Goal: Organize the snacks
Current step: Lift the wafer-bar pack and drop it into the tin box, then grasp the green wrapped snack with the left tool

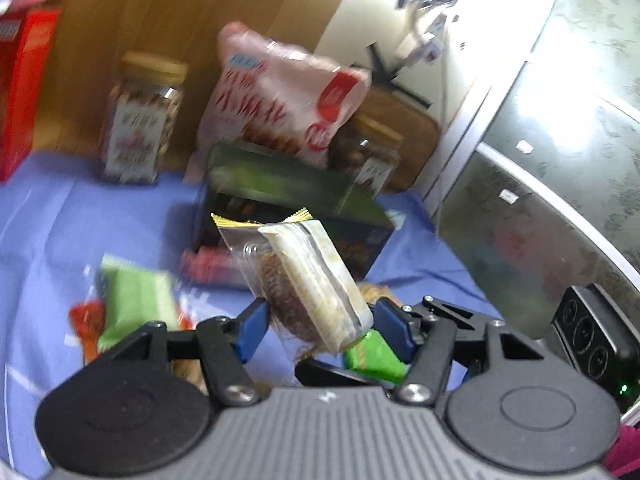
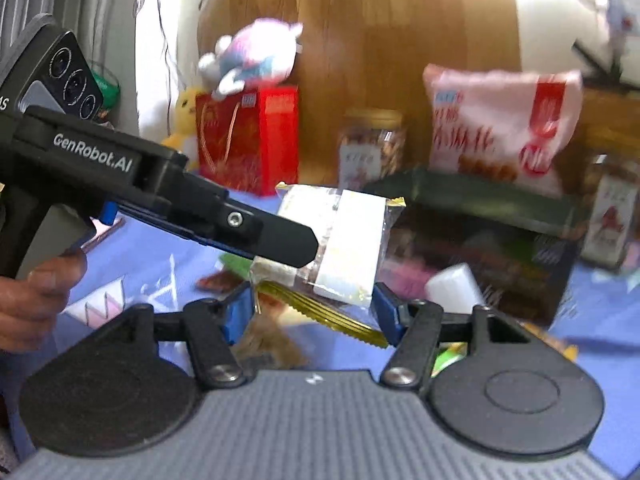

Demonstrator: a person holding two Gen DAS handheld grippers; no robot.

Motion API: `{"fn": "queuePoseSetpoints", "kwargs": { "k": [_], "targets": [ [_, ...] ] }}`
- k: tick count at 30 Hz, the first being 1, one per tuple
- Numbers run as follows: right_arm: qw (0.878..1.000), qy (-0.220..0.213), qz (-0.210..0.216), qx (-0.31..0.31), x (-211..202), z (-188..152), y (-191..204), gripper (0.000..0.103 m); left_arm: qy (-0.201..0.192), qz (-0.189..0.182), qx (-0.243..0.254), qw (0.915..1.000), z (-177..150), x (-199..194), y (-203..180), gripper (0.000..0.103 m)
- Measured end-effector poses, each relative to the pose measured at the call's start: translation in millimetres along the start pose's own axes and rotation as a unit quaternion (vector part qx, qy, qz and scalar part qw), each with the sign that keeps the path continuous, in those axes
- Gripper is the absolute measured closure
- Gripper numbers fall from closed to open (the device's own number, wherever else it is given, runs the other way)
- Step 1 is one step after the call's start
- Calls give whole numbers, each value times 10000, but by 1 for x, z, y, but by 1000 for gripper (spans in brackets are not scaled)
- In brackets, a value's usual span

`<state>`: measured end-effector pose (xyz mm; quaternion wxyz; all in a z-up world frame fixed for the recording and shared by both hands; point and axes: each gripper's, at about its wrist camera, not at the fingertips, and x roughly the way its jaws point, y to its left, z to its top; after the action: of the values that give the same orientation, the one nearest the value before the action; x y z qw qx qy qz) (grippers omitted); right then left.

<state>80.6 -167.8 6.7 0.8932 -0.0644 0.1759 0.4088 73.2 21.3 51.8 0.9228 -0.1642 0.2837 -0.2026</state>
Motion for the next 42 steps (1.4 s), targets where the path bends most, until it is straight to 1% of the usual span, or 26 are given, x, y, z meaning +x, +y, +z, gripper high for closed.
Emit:
{"fn": "queuePoseSetpoints", "kwargs": {
  "k": [4,9,13,18,22,23,24,25,27,31,34,36,38,40,42],
  "targets": [
    [9998,-122,-171,-32,0,10,-10,38,-48,-32,173,9998,16,12,-6,45],
    [9986,-175,-487,-140,12,27,-27,38,-116,-212,162,9996,42,32,-4,45],
    [9980,-197,-600,73,23,40,-49,38,-184,-270,117,9994,64,53,0,45],
    [9965,-139,-711,416,46,50,-76,37,-145,-140,78,9998,84,81,9,45],
    [9954,-127,-834,456,62,52,-84,37,-56,-3,-7,10000,93,100,21,44],
    [9950,-115,-881,459,67,52,-86,36,-19,37,-35,10000,94,104,25,44],
    [9947,-106,-910,469,71,52,-88,32,26,73,-63,10000,95,108,28,44],
    [9945,-95,-928,481,76,52,-90,31,59,94,-90,9999,95,112,31,42],
    [9937,-109,-1002,486,80,51,-92,31,58,145,-135,9998,95,115,36,40],
    [9926,-272,-1052,535,70,50,-92,31,-52,123,-240,9996,95,102,43,40],
    [9903,-493,-1041,784,51,52,-93,31,-269,51,-326,9991,93,76,48,40],
    [9899,-619,-795,993,36,51,-90,31,-439,73,-387,9983,89,54,54,37],
    [9913,-652,-453,1052,23,48,-81,32,-549,201,-468,9972,83,32,62,37],
    [9927,-514,-115,1082,18,42,-70,39,-548,412,-600,9958,72,13,72,37],
    [9938,-179,203,1081,24,34,-56,51,-437,679,-777,9937,58,0,84,37]
  ]
}}
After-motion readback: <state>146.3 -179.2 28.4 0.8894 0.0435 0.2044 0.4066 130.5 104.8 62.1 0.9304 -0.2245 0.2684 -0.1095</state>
